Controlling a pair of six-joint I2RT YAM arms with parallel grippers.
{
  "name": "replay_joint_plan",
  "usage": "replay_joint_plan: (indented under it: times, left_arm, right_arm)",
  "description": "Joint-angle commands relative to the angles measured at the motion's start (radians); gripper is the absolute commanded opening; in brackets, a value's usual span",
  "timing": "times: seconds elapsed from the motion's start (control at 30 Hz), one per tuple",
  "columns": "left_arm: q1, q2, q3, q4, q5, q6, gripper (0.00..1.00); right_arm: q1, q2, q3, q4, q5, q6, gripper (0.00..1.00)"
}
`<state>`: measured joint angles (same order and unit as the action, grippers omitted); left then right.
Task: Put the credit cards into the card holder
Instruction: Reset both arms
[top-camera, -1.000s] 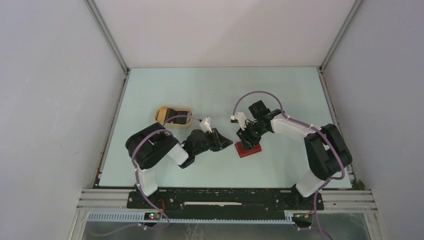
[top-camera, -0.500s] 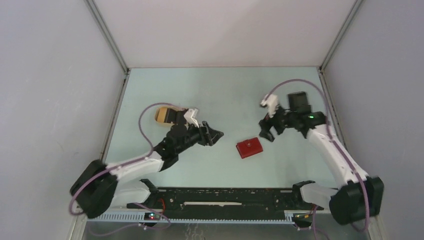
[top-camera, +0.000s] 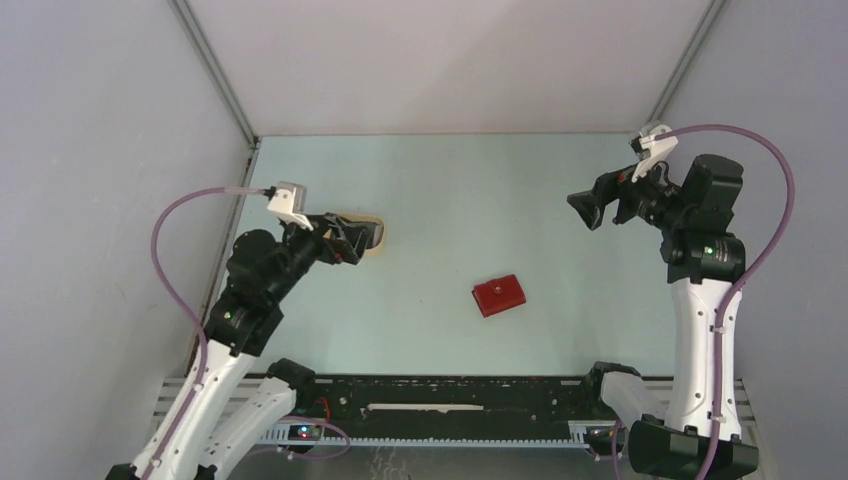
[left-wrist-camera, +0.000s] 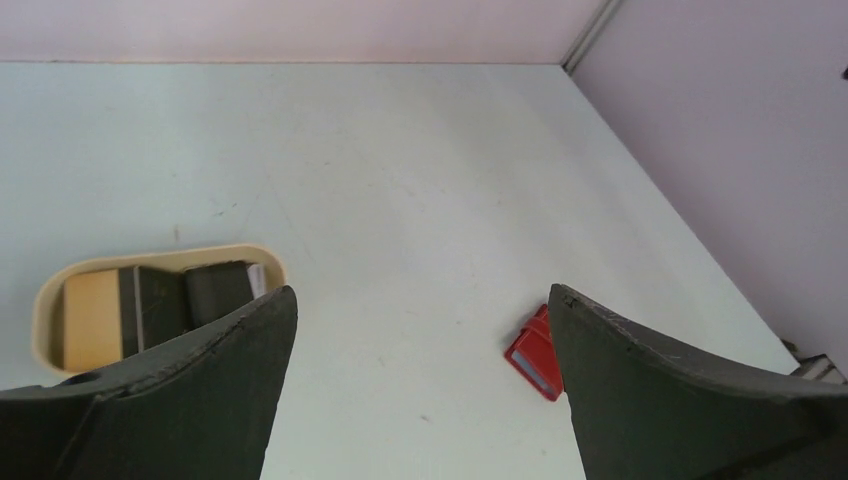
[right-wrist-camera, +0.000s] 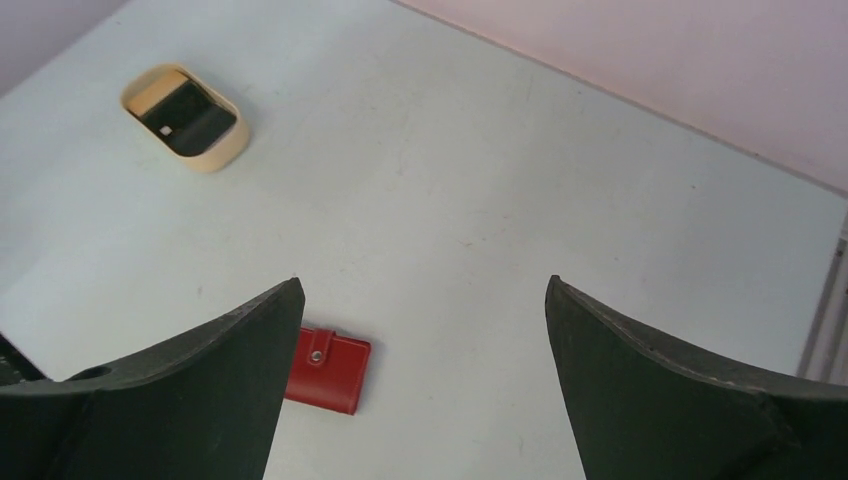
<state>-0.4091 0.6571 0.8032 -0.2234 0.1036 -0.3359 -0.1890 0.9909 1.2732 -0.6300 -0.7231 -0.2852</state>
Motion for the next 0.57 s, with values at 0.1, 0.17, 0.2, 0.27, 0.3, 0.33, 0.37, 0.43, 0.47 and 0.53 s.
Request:
replay_joint_plan:
  times: [0.1,0.17,0.2,0.27,0.3,0.33,0.37,0.43,0.47,0.53]
  left_arm:
    - [0.112,-0.063,0.12,-0.224,0.083,0.082,1.0]
    - [0.132,-0.075,0.122,-0.232,0.094,0.088,1.0]
    - [0.142,-0.079,0.12,-0.236,0.097,0.091,1.0]
    - [0.154,-0.085,0.116,-0.24,0.097,0.096,1.0]
    - [0.159,-0.086,0.113,-0.24,0.097,0.099,1.0]
    - [0.164,-0.087,0.109,-0.239,0.097,0.101,1.0]
    - [0.167,-0.088,0.106,-0.239,0.097,0.102,1.0]
    - [0.177,-0.089,0.101,-0.235,0.098,0.104,1.0]
    - [0.182,-0.088,0.098,-0.233,0.099,0.106,1.0]
    - [0.193,-0.093,0.091,-0.229,0.098,0.109,1.0]
  right_arm:
    - [-0.023,-0.016,0.055,0.015,-0.069,0.209,1.0]
    - [-0.031,-0.021,0.057,0.016,-0.066,0.229,1.0]
    - [-0.036,-0.023,0.058,0.019,-0.067,0.236,1.0]
    - [-0.046,-0.026,0.058,0.024,-0.07,0.247,1.0]
    - [-0.052,-0.026,0.057,0.023,-0.079,0.244,1.0]
    - [-0.057,-0.027,0.057,0.022,-0.092,0.237,1.0]
    - [-0.062,-0.027,0.057,0.02,-0.102,0.231,1.0]
    - [-0.07,-0.026,0.057,0.02,-0.117,0.221,1.0]
    - [-0.075,-0.026,0.057,0.019,-0.122,0.218,1.0]
    - [-0.081,-0.024,0.057,0.021,-0.125,0.218,1.0]
